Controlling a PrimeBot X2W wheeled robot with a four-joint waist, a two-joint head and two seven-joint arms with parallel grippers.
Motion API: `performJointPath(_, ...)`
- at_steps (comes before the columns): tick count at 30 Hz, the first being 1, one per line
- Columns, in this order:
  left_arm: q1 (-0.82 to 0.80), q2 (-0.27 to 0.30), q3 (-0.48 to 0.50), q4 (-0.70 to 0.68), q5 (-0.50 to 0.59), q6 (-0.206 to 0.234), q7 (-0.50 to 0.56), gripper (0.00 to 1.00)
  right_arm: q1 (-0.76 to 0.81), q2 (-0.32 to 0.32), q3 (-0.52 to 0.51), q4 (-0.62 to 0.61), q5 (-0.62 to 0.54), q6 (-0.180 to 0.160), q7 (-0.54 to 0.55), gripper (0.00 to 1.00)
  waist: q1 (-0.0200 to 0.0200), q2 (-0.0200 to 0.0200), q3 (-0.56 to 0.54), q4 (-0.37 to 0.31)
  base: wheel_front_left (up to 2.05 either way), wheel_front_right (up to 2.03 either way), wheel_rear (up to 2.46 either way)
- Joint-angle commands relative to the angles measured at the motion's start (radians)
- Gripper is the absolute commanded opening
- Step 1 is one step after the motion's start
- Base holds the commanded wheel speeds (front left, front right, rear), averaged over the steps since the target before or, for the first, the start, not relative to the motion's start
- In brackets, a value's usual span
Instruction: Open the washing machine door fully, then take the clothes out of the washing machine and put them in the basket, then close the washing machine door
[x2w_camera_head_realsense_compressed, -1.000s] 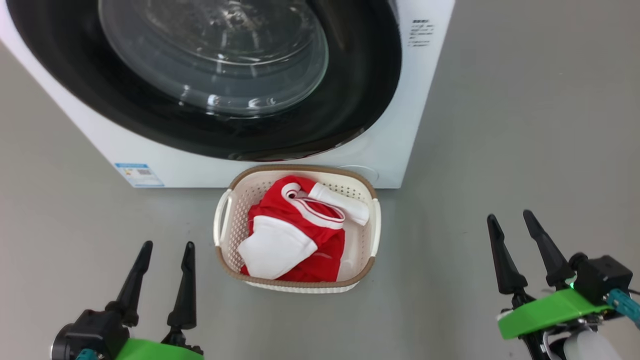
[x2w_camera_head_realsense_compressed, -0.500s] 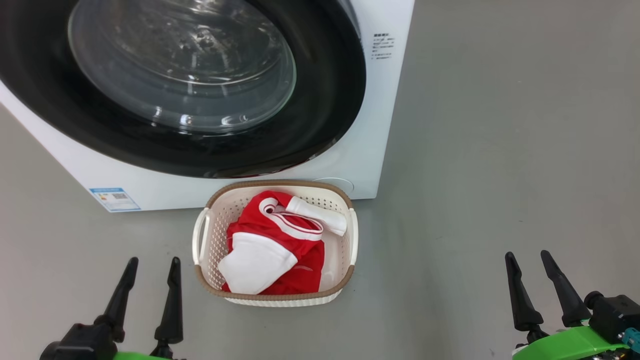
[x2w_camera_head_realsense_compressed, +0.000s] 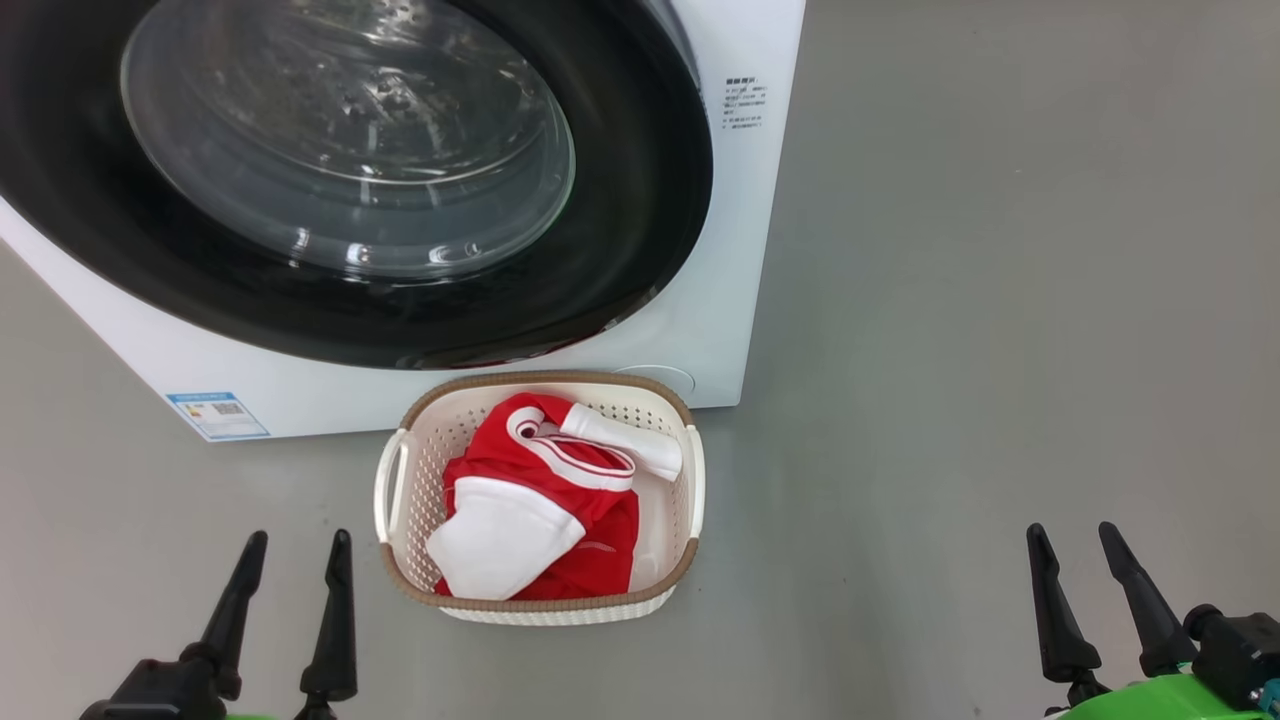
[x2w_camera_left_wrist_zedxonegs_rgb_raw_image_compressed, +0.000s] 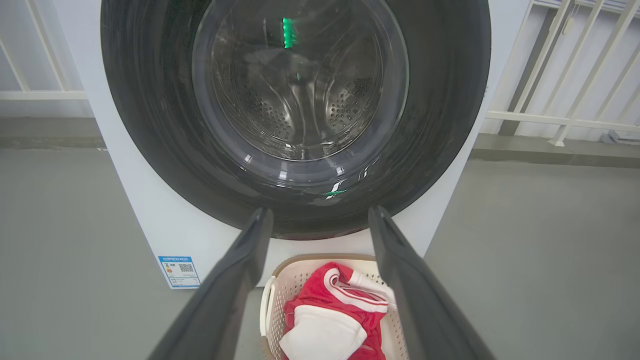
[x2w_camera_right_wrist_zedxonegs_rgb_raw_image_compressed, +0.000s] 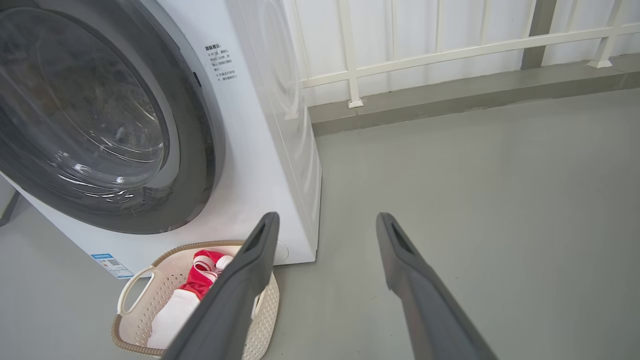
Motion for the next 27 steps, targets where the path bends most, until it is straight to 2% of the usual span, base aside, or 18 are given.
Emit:
performJointPath(1,0.002,0.017,0.037,-0.021,0.002,-0.005,-0.012,1.00,0.003,-0.011,0.017,-0.025,-0.011,-0.001,0.001,1.00,0.0000,0.0000,-0.005,0.003,0.00,0.00,0.00)
performJointPath(13,0.017,0.015,0.030,-0.032,-0.018,-0.005,-0.012,1.00,0.007,-0.004,0.030,-0.025,-0.013,-0.001,0.001,1.00,0.0000,0.0000,-0.014,0.008,0.00,0.00,0.00)
performJointPath(14,0.023,0.000,-0.002,-0.004,-0.012,0.000,0.000,0.00,0.015,0.006,0.006,0.000,-0.006,0.000,0.000,0.00,0.0000,0.0000,-0.014,0.008,0.00,0.00,0.00)
performJointPath(20,0.024,-0.023,-0.012,0.069,-0.015,0.001,0.004,0.00,0.015,0.024,0.007,0.072,-0.004,0.000,0.000,0.00,0.0000,0.0000,-0.015,0.008,0.00,0.00,0.00)
performJointPath(27,0.021,-0.021,-0.011,0.066,-0.094,0.001,0.023,0.00,0.007,0.021,0.009,0.066,0.069,0.000,0.018,0.00,0.0023,0.0000,-0.023,0.006,0.00,0.00,0.00)
